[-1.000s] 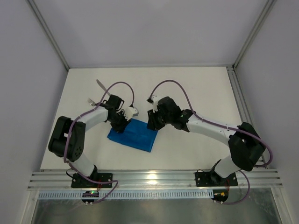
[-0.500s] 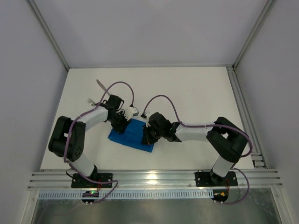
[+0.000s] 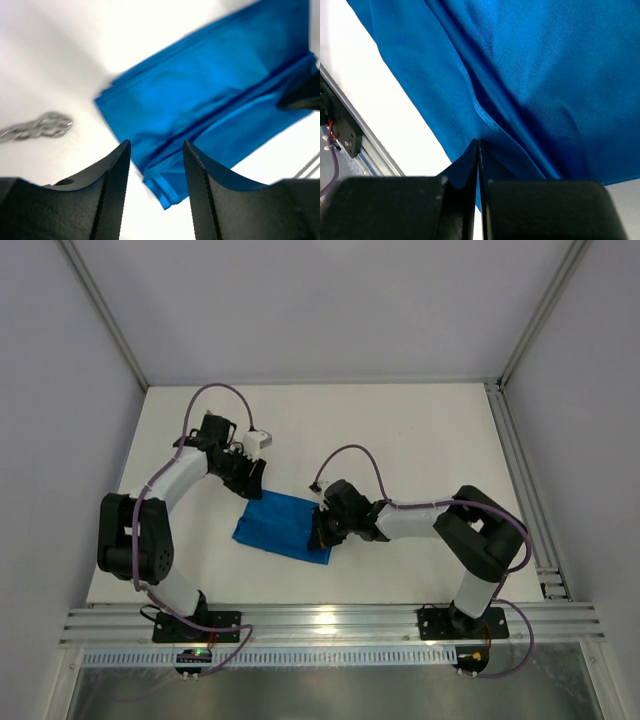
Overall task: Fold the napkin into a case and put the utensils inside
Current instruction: Pick up the 2/3-rectangle-folded napkin from the center of the board.
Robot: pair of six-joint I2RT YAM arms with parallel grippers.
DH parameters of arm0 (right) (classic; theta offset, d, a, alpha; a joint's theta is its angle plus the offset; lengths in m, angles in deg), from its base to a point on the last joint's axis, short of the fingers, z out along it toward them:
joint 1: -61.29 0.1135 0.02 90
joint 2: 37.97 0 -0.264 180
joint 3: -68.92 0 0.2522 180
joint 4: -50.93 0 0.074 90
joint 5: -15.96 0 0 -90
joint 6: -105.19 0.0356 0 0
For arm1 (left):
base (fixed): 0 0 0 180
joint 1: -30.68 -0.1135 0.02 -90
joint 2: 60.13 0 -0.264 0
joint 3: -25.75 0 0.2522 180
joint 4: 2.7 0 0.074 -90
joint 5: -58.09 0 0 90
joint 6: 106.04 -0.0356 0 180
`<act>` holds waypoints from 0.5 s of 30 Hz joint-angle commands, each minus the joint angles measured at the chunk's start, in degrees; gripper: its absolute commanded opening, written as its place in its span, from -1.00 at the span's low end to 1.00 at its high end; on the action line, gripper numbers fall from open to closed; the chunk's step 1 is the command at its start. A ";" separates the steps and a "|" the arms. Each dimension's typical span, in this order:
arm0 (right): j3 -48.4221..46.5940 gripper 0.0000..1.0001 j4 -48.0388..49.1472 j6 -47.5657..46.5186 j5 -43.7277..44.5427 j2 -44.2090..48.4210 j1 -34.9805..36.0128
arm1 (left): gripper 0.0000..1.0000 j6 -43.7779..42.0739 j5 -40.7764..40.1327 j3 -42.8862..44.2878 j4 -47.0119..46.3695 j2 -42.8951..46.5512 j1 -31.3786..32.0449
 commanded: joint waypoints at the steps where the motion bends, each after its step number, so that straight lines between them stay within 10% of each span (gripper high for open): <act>1: -0.32 -0.93 -3.57 -1.64 1.12 -0.98 -0.06 | -0.01 8.91 -6.12 2.11 -4.39 -2.13 -1.80; 15: -0.76 -0.92 -5.34 -4.02 1.30 -0.81 -0.14 | 0.05 9.89 -9.48 5.72 -6.69 -15.25 -1.27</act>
